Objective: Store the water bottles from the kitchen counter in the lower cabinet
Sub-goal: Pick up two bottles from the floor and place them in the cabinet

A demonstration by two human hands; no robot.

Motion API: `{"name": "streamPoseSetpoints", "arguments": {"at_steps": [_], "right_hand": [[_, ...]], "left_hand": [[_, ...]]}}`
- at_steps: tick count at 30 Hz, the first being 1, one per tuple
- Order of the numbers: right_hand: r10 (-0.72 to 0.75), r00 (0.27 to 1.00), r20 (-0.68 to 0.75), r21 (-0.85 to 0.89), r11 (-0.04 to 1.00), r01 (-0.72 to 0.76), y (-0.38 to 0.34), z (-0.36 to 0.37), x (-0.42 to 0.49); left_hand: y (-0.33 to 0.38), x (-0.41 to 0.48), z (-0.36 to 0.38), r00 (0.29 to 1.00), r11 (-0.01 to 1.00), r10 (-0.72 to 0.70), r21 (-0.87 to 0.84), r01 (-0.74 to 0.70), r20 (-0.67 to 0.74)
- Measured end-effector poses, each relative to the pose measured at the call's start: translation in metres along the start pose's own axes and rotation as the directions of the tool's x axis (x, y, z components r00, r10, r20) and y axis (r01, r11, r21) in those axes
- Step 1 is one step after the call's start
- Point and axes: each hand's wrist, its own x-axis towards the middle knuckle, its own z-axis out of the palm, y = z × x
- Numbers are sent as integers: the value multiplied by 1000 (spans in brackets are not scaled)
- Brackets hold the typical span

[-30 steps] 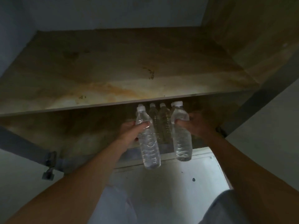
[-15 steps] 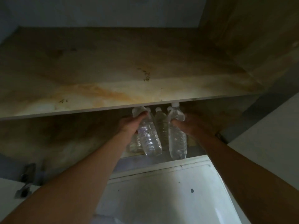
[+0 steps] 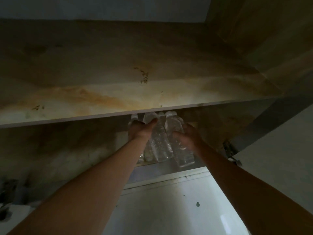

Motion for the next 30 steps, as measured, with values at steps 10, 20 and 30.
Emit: {"name": "streamPoseSetpoints", "arguments": {"at_steps": [10,20,30], "right_hand": [[22,996,-84,-8,1000,-22,17,-12,-32],[-94,995,-40,-124,988,89,32,-16,-44],[-99,994,-43,-184,979,90,38,-24,-42]], "left_hand": [[-44,-48,3,916,883,369,249,-398,158],[-66,-68,-7,886,808,410,366,-462,215],[-64,-71,-8,861,765,489,407,-499,136]]}}
